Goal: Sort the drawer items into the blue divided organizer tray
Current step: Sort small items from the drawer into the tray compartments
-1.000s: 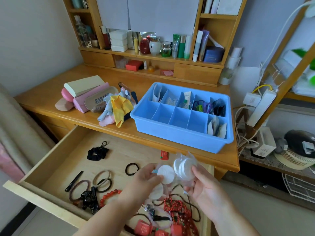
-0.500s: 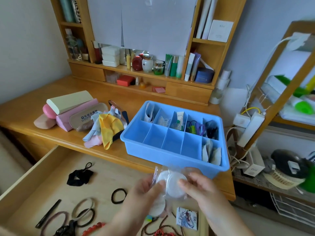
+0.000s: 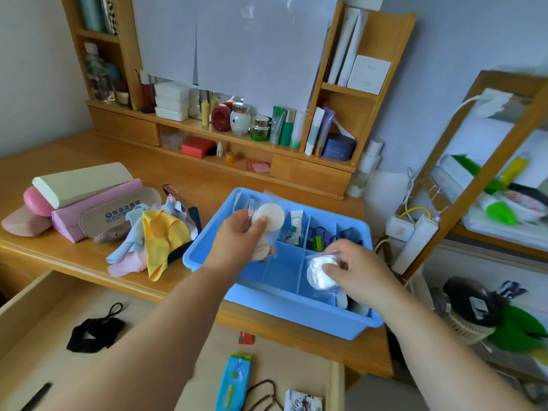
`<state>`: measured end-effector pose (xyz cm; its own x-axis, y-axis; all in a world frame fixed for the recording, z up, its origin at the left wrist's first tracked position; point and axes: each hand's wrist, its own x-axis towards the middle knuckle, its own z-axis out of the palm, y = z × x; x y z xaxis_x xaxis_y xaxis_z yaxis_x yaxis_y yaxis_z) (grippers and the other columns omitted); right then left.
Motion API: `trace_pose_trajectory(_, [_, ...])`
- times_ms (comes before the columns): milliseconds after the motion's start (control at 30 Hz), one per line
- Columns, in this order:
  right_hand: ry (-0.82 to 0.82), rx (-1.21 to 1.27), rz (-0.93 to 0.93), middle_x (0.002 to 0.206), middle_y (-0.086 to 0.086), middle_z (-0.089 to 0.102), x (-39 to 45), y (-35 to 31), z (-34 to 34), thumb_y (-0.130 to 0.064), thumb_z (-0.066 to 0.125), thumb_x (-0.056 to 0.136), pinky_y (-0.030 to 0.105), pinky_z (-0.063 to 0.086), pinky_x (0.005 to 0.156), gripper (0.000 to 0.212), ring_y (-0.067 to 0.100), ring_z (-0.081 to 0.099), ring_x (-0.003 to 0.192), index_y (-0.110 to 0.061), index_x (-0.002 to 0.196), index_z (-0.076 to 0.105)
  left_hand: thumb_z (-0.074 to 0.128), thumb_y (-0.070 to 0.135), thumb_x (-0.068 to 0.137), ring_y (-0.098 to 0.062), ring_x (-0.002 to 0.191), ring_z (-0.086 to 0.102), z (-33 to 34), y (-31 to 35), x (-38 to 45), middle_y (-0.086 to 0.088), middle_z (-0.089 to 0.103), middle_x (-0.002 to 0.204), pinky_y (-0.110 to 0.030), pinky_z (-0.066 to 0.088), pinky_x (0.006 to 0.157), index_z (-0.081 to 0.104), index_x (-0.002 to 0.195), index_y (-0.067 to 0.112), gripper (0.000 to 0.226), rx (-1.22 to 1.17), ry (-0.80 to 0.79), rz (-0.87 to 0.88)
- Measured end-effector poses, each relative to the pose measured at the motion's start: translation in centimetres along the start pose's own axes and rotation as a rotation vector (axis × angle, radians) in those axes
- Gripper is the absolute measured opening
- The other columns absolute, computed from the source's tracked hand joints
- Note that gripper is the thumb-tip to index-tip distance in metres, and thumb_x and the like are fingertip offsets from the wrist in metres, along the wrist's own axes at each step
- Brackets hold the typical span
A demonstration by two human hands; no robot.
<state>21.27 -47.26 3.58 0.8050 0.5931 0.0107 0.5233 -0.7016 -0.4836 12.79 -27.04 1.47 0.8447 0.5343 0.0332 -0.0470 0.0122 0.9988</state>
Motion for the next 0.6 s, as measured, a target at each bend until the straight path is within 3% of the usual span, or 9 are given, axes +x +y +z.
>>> trace_pose_trajectory(67, [0.021, -0.124, -0.024, 0.069, -0.011, 0.051, 0.0, -0.1, 0.8, -0.036, 0.057, 0.089, 0.03, 0.039, 0.064, 0.007, 0.013, 0.052, 0.074, -0.035, 0.087, 0.05, 0.053, 0.025, 0.096, -0.024, 0.06, 0.07, -0.2, -0.5, 0.2, -0.015, 0.067, 0.093, -0.027, 0.049, 0.048, 0.058, 0.105, 0.009, 0.018, 0.003, 0.009, 0.005])
trace_pose_trajectory(133, [0.069, -0.144, -0.042, 0.067, -0.008, 0.048, -0.1, -0.1, 1.7, -0.037, 0.055, 0.089, 0.032, 0.033, 0.064, 0.025, 0.018, 0.049, 0.075, -0.031, 0.069, 0.042, 0.053, 0.026, 0.096, -0.027, 0.063, 0.07, -0.4, -0.5, 0.3, -0.014, 0.066, 0.096, -0.028, 0.05, 0.049, 0.058, 0.103, 0.009, 0.019, 0.006, 0.007, 0.003])
trace_pose_trajectory(200, [0.089, -0.197, -0.035, 0.072, -0.011, 0.05, -0.1, -0.3, 2.3, -0.04, 0.054, 0.088, 0.033, 0.029, 0.07, 0.025, 0.02, 0.047, 0.086, -0.032, 0.067, 0.043, 0.053, 0.026, 0.096, -0.026, 0.063, 0.07, -0.3, -0.3, 0.2, -0.013, 0.066, 0.097, -0.029, 0.05, 0.049, 0.058, 0.102, 0.008, 0.02, 0.034, 0.004, -0.006])
trace_pose_trajectory(267, [0.057, -0.381, -0.018, 0.1, -0.014, 0.056, 0.1, -0.3, 2.3, -0.048, 0.052, 0.084, 0.034, 0.029, 0.082, 0.013, 0.019, 0.044, 0.106, -0.038, 0.09, 0.058, 0.052, 0.026, 0.096, -0.025, 0.061, 0.07, -0.2, -0.2, 0.0, -0.011, 0.066, 0.097, -0.03, 0.052, 0.049, 0.057, 0.103, 0.007, 0.02, 0.07, -0.004, -0.011])
trace_pose_trajectory(333, [0.016, -0.506, 0.016, 0.125, -0.01, 0.049, 0.4, 0.1, 1.7, -0.054, 0.056, 0.08, 0.036, 0.029, 0.094, 0.049, 0.019, 0.039, 0.12, -0.038, 0.126, 0.05, 0.052, 0.028, 0.096, -0.022, 0.06, 0.071, 0.0, 0.0, -0.2, -0.007, 0.065, 0.098, -0.029, 0.053, 0.048, 0.057, 0.102, 0.01, 0.019, 0.132, -0.012, -0.002])
trace_pose_trajectory(367, [0.054, -0.5, -0.006, 0.127, -0.009, 0.049, 0.6, 0.4, 1.3, -0.052, 0.06, 0.079, 0.036, 0.029, 0.096, 0.057, 0.019, 0.04, 0.121, -0.036, 0.132, 0.045, 0.053, 0.029, 0.096, -0.021, 0.059, 0.071, 0.0, 0.1, -0.2, -0.005, 0.064, 0.099, -0.028, 0.053, 0.047, 0.056, 0.101, 0.012, 0.018, 0.161, -0.014, 0.008])
trace_pose_trajectory(467, [0.15, -0.355, -0.169, 0.103, -0.015, 0.062, 1.0, 0.6, 0.0, -0.039, 0.065, 0.083, 0.028, 0.036, 0.085, 0.03, 0.014, 0.052, 0.104, -0.032, 0.113, 0.062, 0.053, 0.029, 0.096, -0.018, 0.059, 0.071, 0.1, 0.2, -0.4, 0.0, 0.061, 0.1, -0.025, 0.054, 0.046, 0.056, 0.1, 0.013, 0.017, 0.181, -0.017, 0.021])
trace_pose_trajectory(533, [0.073, -0.294, -0.23, 0.09, -0.018, 0.065, 1.1, 0.4, -0.2, -0.033, 0.066, 0.085, 0.027, 0.039, 0.084, 0.015, 0.01, 0.053, 0.096, -0.033, 0.1, 0.069, 0.053, 0.029, 0.096, -0.016, 0.058, 0.071, 0.1, 0.2, -0.4, 0.001, 0.061, 0.1, -0.024, 0.054, 0.046, 0.056, 0.099, 0.013, 0.017, 0.19, -0.012, 0.02])
trace_pose_trajectory(600, [-0.03, -0.359, -0.255, 0.1, -0.017, 0.065, 1.3, 0.0, 0.2, -0.037, 0.064, 0.085, 0.03, 0.038, 0.089, 0.018, 0.013, 0.051, 0.099, -0.034, 0.103, 0.068, 0.053, 0.03, 0.096, -0.016, 0.059, 0.071, 0.1, 0.2, -0.4, 0.0, 0.062, 0.102, -0.023, 0.053, 0.045, 0.056, 0.1, 0.013, 0.017, 0.202, -0.005, 0.02])
